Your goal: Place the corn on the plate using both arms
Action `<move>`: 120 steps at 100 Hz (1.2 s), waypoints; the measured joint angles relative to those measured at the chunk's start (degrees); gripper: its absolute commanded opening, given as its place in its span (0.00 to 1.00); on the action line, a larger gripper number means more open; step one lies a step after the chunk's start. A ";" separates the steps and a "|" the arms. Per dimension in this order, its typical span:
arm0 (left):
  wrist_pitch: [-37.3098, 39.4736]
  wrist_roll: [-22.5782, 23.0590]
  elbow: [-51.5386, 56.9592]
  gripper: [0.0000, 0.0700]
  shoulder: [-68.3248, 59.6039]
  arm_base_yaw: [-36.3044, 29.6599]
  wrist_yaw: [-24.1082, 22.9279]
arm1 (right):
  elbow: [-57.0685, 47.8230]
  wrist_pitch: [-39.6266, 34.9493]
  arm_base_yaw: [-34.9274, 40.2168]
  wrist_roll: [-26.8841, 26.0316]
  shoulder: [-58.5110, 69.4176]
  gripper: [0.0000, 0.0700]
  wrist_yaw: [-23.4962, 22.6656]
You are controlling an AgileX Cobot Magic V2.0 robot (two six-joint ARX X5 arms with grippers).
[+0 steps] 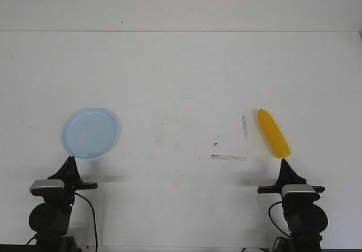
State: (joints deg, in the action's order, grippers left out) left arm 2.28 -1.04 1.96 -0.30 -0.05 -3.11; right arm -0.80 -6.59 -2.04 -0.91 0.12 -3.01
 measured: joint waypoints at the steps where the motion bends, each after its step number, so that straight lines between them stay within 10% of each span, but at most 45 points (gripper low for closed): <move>1: 0.00 0.00 0.00 0.00 0.00 0.00 0.00 | 0.00 0.00 0.00 0.00 0.00 0.00 0.00; 97: 0.48 0.00 0.00 0.00 0.00 0.00 0.00 | 0.00 0.00 0.00 0.00 0.00 0.00 0.00; 120: 14.56 0.00 0.50 0.00 -0.04 0.00 0.00 | 0.00 0.00 0.00 0.00 0.00 0.00 0.00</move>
State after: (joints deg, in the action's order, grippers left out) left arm 16.84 -1.04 2.46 -0.34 -0.05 -3.11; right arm -0.80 -6.59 -2.04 -0.91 0.12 -3.01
